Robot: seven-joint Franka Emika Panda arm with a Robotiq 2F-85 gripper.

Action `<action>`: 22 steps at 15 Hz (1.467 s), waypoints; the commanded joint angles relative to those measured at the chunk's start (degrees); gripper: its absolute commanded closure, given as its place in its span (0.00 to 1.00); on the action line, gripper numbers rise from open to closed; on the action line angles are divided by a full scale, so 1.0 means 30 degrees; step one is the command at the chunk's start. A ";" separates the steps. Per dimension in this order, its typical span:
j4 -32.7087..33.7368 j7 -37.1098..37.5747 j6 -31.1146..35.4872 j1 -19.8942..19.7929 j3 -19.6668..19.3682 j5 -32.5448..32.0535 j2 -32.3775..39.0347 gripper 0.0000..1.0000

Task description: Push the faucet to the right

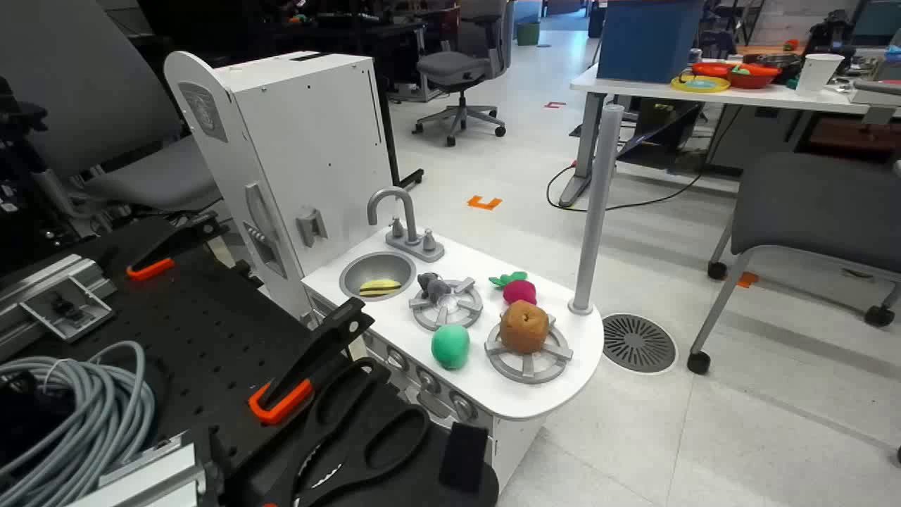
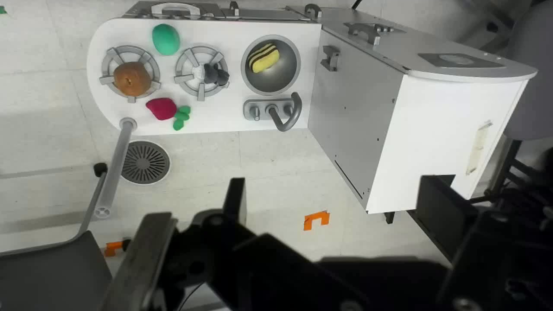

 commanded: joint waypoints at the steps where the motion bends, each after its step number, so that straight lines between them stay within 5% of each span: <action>1: 0.0066 -0.0095 -0.0062 -0.0264 0.0212 0.0113 0.0013 0.00; 7: 0.0111 -0.0095 -0.0063 -0.0263 0.0211 0.0113 0.0004 0.00; 13: -0.4513 0.1854 0.3717 -0.0765 0.2141 -0.3546 0.1710 0.00; 17: -0.6895 0.3984 0.7930 -0.0893 0.2760 -0.4977 0.4886 0.00; 22: -0.4801 0.8161 1.0778 -0.0891 0.2562 -0.5739 1.1341 0.00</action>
